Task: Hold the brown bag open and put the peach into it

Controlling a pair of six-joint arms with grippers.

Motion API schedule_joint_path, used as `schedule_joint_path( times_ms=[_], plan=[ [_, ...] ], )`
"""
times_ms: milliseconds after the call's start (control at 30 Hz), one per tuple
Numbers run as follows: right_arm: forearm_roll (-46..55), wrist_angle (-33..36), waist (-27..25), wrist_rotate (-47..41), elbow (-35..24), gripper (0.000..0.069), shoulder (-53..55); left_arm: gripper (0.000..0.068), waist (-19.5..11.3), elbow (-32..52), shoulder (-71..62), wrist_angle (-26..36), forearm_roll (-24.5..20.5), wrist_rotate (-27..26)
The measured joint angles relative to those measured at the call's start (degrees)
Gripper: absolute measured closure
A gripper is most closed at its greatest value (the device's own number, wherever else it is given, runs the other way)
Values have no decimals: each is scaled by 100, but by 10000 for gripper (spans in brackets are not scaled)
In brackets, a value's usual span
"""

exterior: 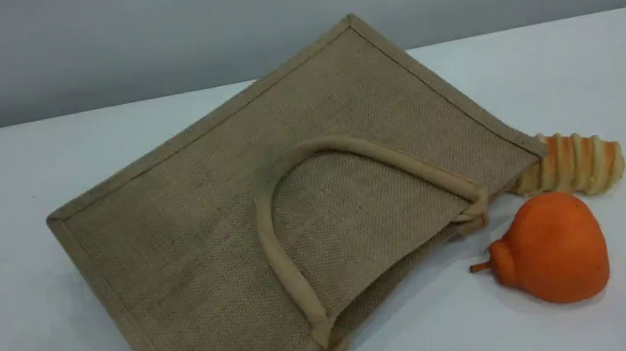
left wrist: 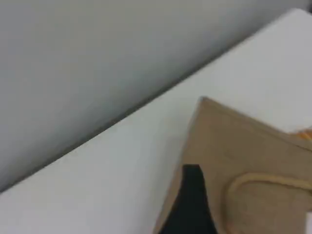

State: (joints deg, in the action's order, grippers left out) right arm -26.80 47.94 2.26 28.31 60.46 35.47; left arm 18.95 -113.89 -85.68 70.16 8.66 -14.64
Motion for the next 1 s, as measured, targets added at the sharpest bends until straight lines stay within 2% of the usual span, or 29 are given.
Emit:
schedule_joint_path(
  times_ms=[133,300,633,767,1000],
  plan=[
    [-4,408,4,-255,0,104,-661,134,0,374,546,0,-665,590],
    [-5,904,4,-417,0,104,-1275,134,0,1107,1479,-6,-1041,628],
    [-1,1612,4,-877,-78,104,-2267,134,0,3250,4091,-18,-1035,628],
    [-24,1678,4,-1103,-410,104,-2583,134,0,4183,5288,-11,-1028,628],
    [38,2007,4,-1205,-1319,104,-2865,134,0,5750,7209,-14,-1008,623]
  ],
)
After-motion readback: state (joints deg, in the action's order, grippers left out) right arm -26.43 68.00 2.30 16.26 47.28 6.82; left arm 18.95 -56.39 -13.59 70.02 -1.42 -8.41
